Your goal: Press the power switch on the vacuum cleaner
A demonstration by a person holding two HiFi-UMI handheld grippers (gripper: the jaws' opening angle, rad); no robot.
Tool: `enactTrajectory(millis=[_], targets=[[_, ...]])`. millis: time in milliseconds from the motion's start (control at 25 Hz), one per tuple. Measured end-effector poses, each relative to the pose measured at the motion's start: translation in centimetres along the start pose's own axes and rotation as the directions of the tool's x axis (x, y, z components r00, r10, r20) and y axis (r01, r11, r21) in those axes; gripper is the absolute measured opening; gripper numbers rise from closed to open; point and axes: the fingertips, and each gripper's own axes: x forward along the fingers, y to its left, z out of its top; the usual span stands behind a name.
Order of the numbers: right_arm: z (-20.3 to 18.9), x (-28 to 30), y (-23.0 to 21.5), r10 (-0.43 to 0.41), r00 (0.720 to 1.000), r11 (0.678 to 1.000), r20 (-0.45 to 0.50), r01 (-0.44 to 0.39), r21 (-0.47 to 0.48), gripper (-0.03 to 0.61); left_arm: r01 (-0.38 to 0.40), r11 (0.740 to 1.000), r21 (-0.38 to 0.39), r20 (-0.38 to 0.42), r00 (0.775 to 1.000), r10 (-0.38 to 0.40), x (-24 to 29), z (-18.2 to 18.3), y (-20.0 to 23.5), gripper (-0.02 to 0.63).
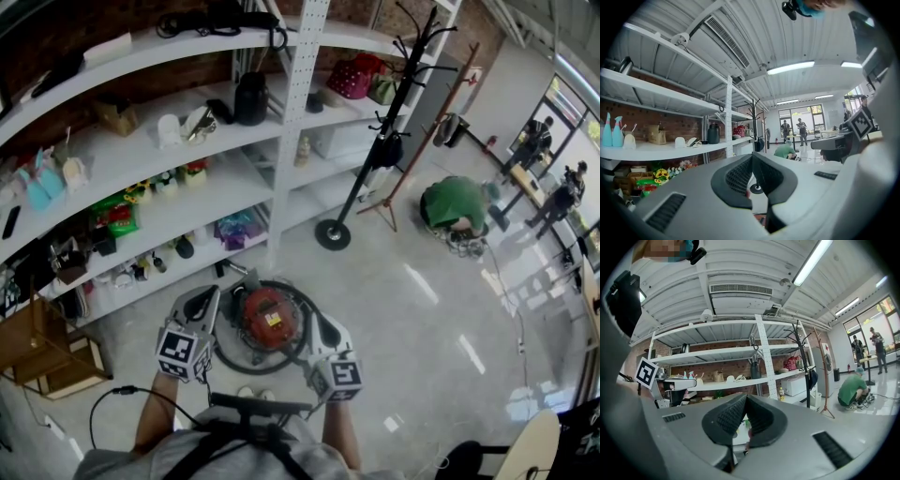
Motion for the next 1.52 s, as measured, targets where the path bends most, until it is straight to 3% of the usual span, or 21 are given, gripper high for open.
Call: enactTrajectory(millis=[1520], targets=[[-1.1, -0.1, -0.8, 0.021, 1.000, 1.000, -0.023, -0.021, -0.005, 0.012, 0.000, 1.000, 0.025, -0.008, 1.000, 0.000, 0.9, 0.1, -1.8, 0.006]])
